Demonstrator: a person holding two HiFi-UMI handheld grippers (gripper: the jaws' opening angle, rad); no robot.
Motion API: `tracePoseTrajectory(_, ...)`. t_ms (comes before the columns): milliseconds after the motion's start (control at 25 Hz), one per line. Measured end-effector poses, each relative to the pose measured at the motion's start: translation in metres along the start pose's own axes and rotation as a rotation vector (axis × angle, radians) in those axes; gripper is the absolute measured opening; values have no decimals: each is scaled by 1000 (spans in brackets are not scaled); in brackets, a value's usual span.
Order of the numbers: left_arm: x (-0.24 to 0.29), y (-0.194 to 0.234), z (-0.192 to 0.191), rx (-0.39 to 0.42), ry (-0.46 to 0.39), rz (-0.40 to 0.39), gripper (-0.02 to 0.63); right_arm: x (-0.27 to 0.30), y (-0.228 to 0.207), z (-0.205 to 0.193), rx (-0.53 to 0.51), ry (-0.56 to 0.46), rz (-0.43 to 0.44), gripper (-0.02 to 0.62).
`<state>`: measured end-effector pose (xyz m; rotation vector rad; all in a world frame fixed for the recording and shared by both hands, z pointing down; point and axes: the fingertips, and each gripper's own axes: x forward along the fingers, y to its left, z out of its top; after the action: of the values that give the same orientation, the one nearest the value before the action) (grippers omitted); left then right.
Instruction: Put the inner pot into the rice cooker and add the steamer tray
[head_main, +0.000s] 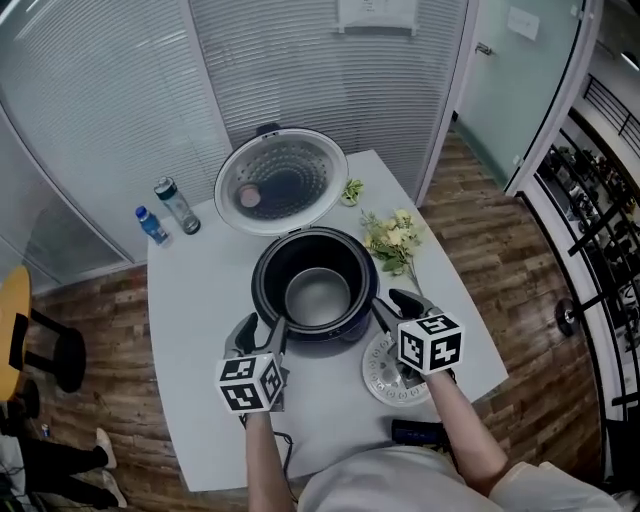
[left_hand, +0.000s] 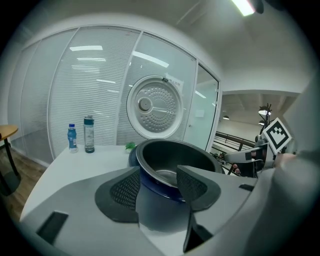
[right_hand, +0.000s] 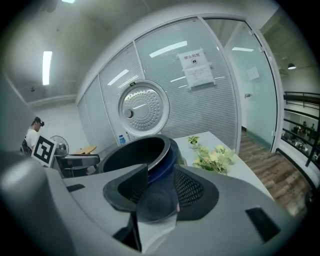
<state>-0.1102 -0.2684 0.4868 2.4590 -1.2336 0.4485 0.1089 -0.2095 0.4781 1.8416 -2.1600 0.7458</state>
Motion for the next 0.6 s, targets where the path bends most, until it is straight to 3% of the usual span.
tracePoseTrajectory(600, -61, -80, -37, 50, 20, -108, 218, -102, -16, -60, 53, -15, -104, 161)
